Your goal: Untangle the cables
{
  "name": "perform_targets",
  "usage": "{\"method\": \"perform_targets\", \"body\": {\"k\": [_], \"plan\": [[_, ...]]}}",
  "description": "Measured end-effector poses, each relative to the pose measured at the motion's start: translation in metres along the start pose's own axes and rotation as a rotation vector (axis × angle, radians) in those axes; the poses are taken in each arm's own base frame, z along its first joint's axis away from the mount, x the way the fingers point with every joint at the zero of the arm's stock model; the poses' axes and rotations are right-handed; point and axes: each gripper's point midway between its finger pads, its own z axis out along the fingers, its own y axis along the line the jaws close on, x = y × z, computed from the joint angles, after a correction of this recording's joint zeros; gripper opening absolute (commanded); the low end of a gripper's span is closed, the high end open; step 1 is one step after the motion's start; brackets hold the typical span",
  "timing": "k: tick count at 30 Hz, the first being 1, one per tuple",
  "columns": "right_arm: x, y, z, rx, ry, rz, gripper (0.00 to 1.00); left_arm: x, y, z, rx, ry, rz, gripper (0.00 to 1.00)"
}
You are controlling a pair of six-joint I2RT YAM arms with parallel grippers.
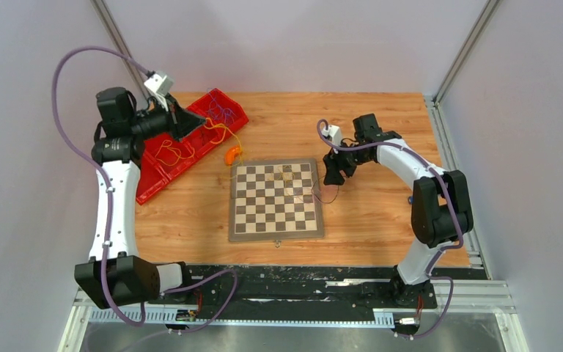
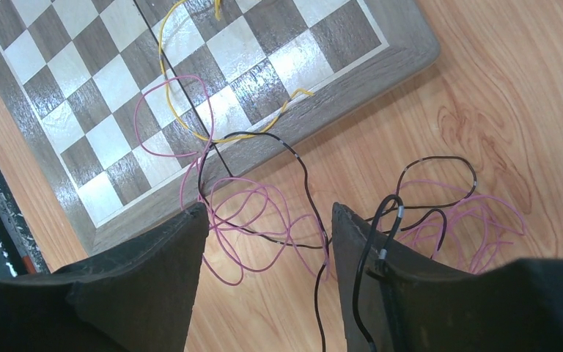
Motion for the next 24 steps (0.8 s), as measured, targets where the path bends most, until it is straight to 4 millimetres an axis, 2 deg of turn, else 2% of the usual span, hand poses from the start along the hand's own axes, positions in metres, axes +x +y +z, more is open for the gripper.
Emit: {"method": "perform_targets", "body": {"k": [5,10,11,16,18,19,24], "plan": [[0.003,0.001,0.001,-0.008,0.010,0.014,0.62,0.071,0.033,0.021,-0.080,0.144,-0.060,0.00],[0.001,0.001,0.000,-0.008,0.011,0.019,0.62,0.142,0.060,0.056,-0.110,0.315,-0.083,0.00],[0.002,0.002,0.000,-0.009,0.013,0.021,0.62,0.162,0.065,0.063,-0.110,0.362,-0.099,0.00],[0.004,0.003,0.000,-0.011,0.018,0.029,0.62,0.229,0.082,0.076,-0.129,0.523,-0.181,0.00],[0.006,0.003,0.000,-0.010,0.023,0.034,0.62,0.248,0.086,0.075,-0.137,0.572,-0.221,0.08],[0.007,0.004,0.000,-0.010,0.026,0.036,0.62,0.255,0.086,0.075,-0.138,0.590,-0.237,0.17],[0.011,0.005,0.001,-0.011,0.035,0.044,0.62,0.272,0.085,0.075,-0.143,0.634,-0.319,0.40]]}}
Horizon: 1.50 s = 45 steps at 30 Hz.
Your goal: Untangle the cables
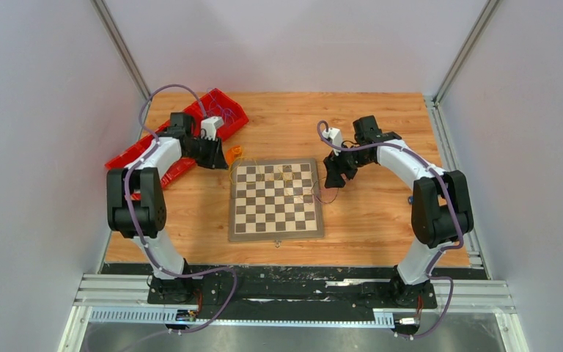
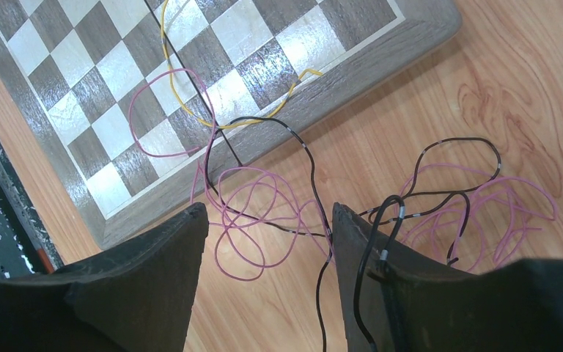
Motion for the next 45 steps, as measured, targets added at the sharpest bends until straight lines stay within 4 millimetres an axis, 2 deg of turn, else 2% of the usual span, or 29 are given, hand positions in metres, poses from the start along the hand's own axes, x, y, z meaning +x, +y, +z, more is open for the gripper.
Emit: {"method": "perform_targets", "body": {"k": [1,5,11,17,21,26,28,32,35,40,43,45], "plan": [[0.000,0.000,0.000,0.000,0.000,0.001,0.62,0.002,0.000,0.002,0.003,0.008,-0.016,0.45],[0.000,0.000,0.000,0.001,0.001,0.002,0.62,0.009,0.002,0.009,0.007,0.030,-0.084,0.53],[0.000,0.000,0.000,0.002,0.001,0.006,0.62,0.013,0.003,0.020,0.019,0.043,-0.156,0.53],[0.000,0.000,0.000,0.002,0.002,0.011,0.62,0.023,-0.004,0.040,0.048,0.083,-0.188,0.48],[0.001,0.000,0.000,0.004,0.004,0.011,0.62,0.022,-0.004,0.045,0.049,0.082,-0.192,0.37],[0.002,0.000,0.000,0.004,0.008,0.015,0.62,0.024,0.001,0.046,0.033,0.085,-0.208,0.05],[0.002,0.000,0.000,0.004,0.010,0.015,0.62,0.023,0.002,0.045,0.030,0.080,-0.211,0.00],[0.002,0.000,-0.001,0.005,0.011,0.016,0.62,0.031,-0.002,0.037,0.017,0.076,-0.210,0.00],[0.003,0.000,-0.001,0.008,0.014,0.016,0.62,0.037,-0.004,0.023,-0.008,0.065,-0.214,0.00],[0.003,0.000,-0.001,0.008,0.014,0.016,0.62,0.031,0.011,0.006,-0.088,0.032,-0.201,0.02],[0.003,0.000,-0.001,0.007,0.014,0.016,0.62,0.035,0.020,0.006,-0.131,0.049,-0.203,0.22],[0.003,0.000,-0.001,0.008,0.014,0.017,0.62,0.037,0.022,0.009,-0.147,0.067,-0.193,0.31]]}}
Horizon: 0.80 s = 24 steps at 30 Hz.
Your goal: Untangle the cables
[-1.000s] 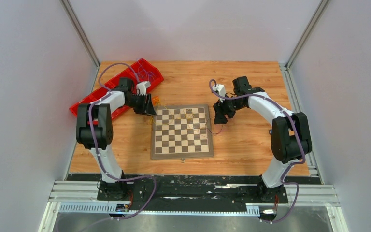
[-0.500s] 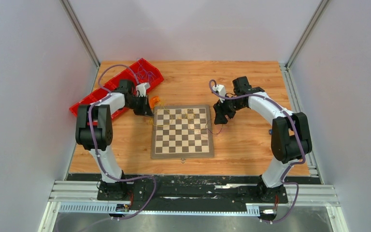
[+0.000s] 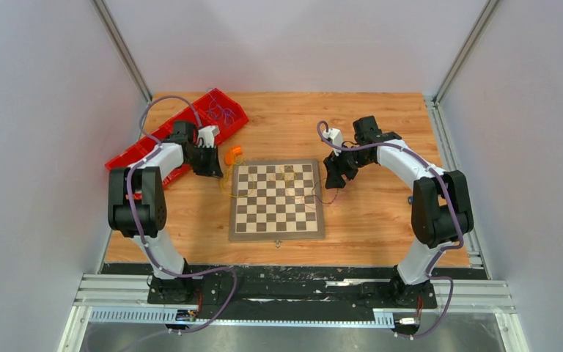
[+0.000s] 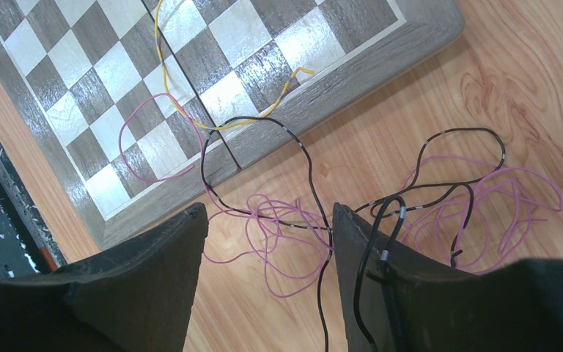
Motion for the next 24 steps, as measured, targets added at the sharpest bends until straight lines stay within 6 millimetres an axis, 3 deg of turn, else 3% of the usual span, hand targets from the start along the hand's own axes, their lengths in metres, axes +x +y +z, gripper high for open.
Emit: {"method": "perform_targets", "body": {"k": [4,10,16,24], "plan": [[0.000,0.000,0.000,-0.001,0.002,0.004,0.62,-0.001,-0.005,0.009,-0.014,0.022,0.043,0.44],[0.001,0.001,0.000,-0.001,0.003,0.013,0.62,0.000,-0.005,0.019,-0.059,0.055,0.074,0.46],[0.002,0.001,0.000,-0.001,0.006,0.022,0.62,0.006,0.003,0.029,-0.148,0.099,0.118,0.43],[0.002,0.000,0.000,0.000,0.009,0.023,0.62,0.004,0.008,0.032,-0.273,0.128,0.234,0.23]]}}
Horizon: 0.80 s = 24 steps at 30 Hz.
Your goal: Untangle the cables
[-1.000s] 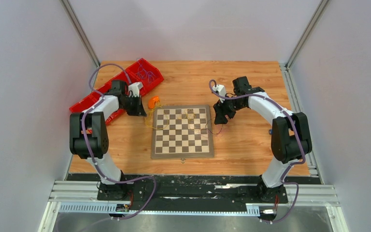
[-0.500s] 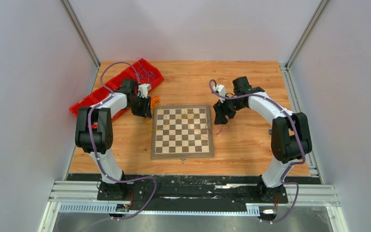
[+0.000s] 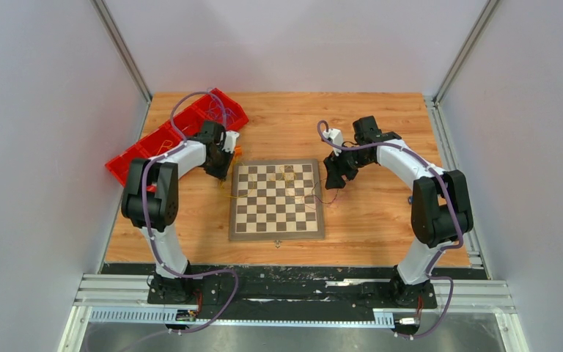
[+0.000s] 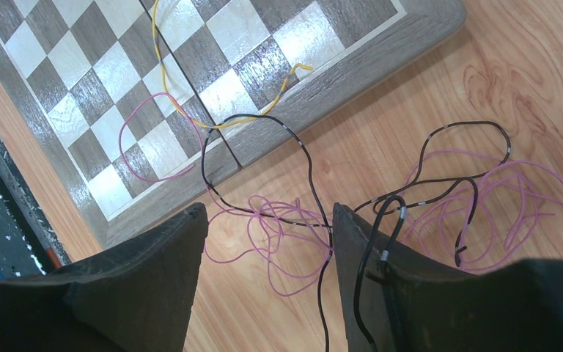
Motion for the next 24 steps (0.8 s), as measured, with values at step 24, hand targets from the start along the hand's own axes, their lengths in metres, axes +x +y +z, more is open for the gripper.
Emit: {"method": "perform_targets", "body": {"k": [24], "plan": [[-0.006,-0.005,0.004,-0.010,-0.005,0.000,0.62,-0.024,0.068,-0.222,0.027,-0.402,-0.110,0.00]]}}
